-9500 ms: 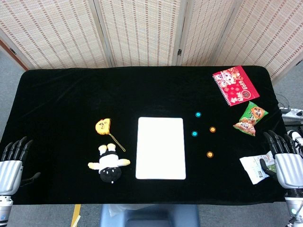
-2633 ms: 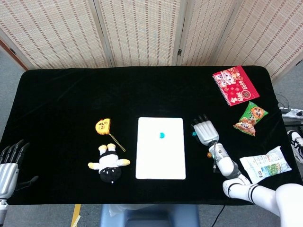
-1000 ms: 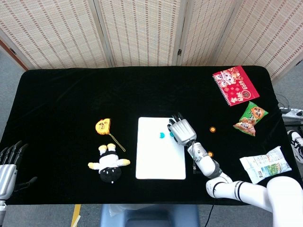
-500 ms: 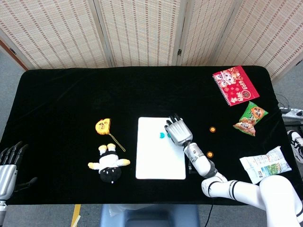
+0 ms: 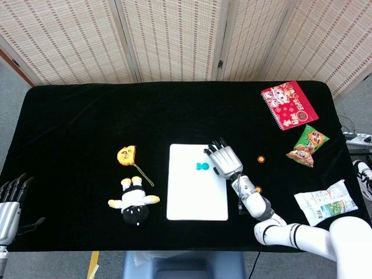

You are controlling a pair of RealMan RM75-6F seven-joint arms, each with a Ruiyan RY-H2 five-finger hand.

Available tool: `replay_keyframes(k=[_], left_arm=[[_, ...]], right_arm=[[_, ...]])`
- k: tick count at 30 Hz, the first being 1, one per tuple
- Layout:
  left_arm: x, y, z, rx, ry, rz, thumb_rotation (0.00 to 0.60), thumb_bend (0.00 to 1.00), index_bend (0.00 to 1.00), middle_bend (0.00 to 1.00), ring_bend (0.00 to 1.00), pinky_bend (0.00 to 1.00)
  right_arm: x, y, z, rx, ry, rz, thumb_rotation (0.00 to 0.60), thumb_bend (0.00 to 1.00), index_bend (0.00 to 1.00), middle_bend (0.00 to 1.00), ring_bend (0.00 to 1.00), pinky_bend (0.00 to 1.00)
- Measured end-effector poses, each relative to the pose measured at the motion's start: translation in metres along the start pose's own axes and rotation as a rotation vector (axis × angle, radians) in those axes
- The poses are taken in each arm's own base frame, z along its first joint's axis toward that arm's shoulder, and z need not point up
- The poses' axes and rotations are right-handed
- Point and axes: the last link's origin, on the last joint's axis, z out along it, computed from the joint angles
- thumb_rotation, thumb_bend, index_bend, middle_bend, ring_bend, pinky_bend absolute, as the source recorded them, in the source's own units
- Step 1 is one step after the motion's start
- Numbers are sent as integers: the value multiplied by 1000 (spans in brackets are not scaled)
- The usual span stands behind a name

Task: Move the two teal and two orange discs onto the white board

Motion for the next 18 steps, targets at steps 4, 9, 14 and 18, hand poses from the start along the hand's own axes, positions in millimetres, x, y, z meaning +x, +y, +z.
replay_keyframes(k=[4,9,14,18], left_arm=[[1,2,3,-12,2,2,600,129,0,0,4,0],[3,7,5,-28,8,1,600,130,0,0,4,0],[4,11,5,-41,10,0,600,130,0,0,4,0],[6,14,5,-51,16,-1,600,130,0,0,4,0]], right_arm=[[7,18,-17,-20,27,14,600,301,279,186,69,0],[9,44,-45,-45,44,17,600,301,323,186,71,0],[-2,66,-85,-56,40,7,600,301,340,185,69,0],[-18,75,-113,-55,20,13,600,301,352,185,66,0]])
